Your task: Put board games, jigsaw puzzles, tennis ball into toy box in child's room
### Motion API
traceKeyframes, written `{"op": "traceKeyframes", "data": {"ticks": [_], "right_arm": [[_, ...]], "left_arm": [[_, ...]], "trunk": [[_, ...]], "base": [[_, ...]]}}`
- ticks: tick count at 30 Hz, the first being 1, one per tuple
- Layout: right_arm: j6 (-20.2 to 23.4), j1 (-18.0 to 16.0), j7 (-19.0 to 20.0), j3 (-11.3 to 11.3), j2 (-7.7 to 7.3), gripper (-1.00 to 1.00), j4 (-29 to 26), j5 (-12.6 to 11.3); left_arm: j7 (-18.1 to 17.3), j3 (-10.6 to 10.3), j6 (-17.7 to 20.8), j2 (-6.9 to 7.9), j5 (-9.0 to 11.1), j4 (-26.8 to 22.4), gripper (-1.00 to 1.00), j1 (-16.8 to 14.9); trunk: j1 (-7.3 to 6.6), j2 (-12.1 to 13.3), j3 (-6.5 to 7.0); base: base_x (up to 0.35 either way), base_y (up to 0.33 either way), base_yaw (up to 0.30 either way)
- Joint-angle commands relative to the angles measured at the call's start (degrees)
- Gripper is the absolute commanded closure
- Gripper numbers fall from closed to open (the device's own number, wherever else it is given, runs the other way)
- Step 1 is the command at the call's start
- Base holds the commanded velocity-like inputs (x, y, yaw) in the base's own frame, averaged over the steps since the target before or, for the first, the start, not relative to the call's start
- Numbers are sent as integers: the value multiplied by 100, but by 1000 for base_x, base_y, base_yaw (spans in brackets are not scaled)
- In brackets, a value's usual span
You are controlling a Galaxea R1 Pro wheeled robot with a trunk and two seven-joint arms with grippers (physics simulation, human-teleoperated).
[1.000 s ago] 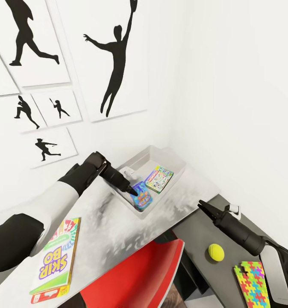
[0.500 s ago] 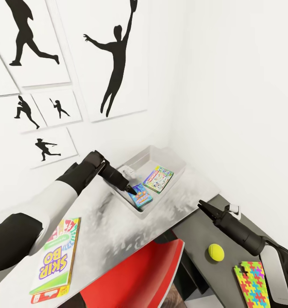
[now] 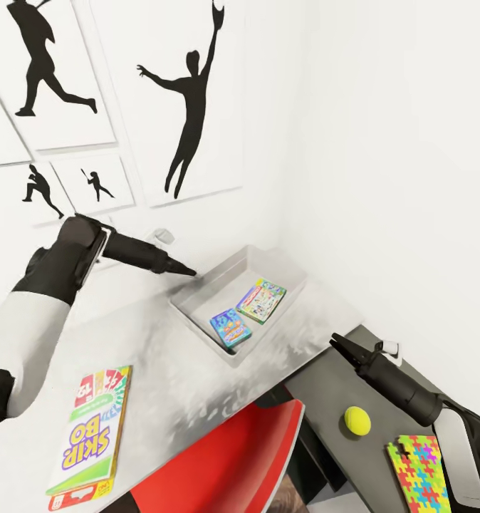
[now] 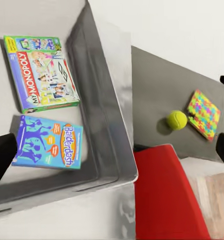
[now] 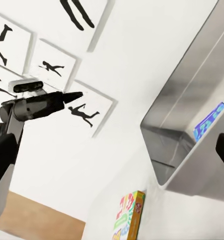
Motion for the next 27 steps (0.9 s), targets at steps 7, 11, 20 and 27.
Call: {"op": "traceKeyframes", "data": {"ticks": [7, 11, 20, 27], "right_arm": [[17, -1, 17, -5, 3, -100, -1, -1], [17, 4, 23, -5, 3, -100, -1, -1], [2, 33, 38, -5, 3, -100, -1, -13], [-1, 35, 44, -3, 35, -100, 0, -19]], "left_arm": [[-502, 1474, 380, 860, 331, -559, -100, 472], [-502, 2066, 432, 1175, 1116, -676, -100, 1159], [-502, 2902, 451, 1640, 3198, -1255, -100, 3533], [-502, 3771, 428, 1668, 3615, -1849, -100, 5013]], "trunk": [[4, -9, 53], [4, -9, 90], [4, -9, 174], [4, -9, 240]], "base": [[0, 0, -13], [0, 0, -1], [0, 0, 0], [0, 0, 0]]}}
